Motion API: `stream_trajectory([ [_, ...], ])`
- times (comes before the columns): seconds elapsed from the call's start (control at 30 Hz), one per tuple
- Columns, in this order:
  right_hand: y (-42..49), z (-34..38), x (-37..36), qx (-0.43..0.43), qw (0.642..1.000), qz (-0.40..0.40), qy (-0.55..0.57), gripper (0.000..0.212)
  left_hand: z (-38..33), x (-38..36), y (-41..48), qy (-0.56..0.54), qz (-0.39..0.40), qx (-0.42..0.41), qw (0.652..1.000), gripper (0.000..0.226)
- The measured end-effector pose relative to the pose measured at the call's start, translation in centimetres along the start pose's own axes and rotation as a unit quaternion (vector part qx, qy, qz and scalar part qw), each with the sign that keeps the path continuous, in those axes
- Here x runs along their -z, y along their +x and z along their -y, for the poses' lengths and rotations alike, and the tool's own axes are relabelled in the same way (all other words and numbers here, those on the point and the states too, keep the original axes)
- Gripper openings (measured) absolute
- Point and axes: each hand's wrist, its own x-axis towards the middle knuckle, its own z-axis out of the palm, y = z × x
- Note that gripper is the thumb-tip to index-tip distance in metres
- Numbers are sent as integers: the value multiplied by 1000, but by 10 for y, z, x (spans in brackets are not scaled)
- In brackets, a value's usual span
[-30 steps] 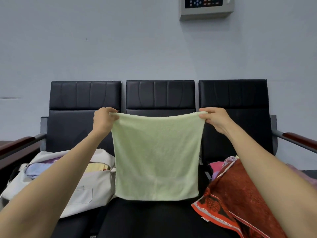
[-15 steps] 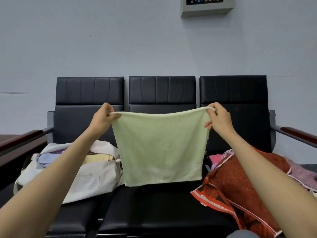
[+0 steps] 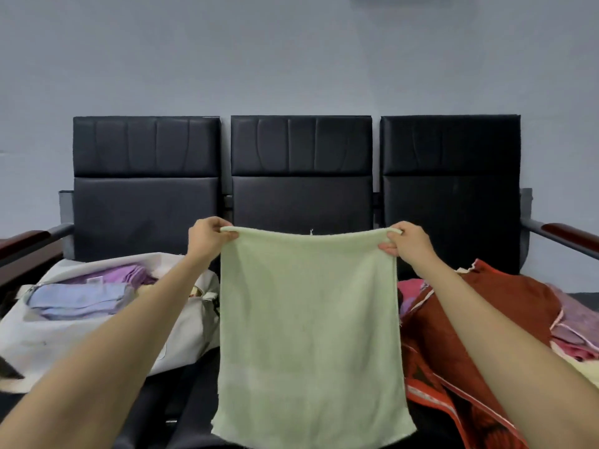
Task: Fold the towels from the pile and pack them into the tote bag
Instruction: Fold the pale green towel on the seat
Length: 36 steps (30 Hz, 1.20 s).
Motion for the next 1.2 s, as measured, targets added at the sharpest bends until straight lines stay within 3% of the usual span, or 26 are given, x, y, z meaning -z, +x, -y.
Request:
stream_trajectory([
  [0.27, -39, -104, -31, -64, 995, 80, 21, 20, 92, -44, -54, -4, 117, 67, 991, 16],
  [0.47, -111, -123, 6, -42, 981, 191, 13, 10, 121, -13, -117, 20, 221, 25, 975, 14],
  [0.63, -129, -136, 27, -36, 942, 331, -47, 7, 138, 2, -140, 14, 286, 57, 956, 18],
  [0.83, -130, -151, 26, -48, 897, 423, -120, 3, 151, 0, -141, 73, 362, 65, 927, 14],
  [0.9, -130, -147, 22, -40, 868, 457, -190, 26, 155, 0, -141, 83, 395, 88, 911, 7],
  [0.97, -132, -144, 14, -20, 860, 432, -271, 46, 159, -7, -139, 101, 377, 93, 916, 19],
  [1.0, -131, -143, 8, -5, 873, 392, -291, 46, 161, -14, -137, 120, 335, 95, 930, 28],
  [1.1, -130, -139, -18, 53, 911, 294, -284, 19, 163, -37, -129, 220, 226, 135, 939, 36],
  [1.2, -132, -127, -45, 114, 889, 327, -300, 6, 161, -53, -122, 267, 244, 196, 912, 41],
])
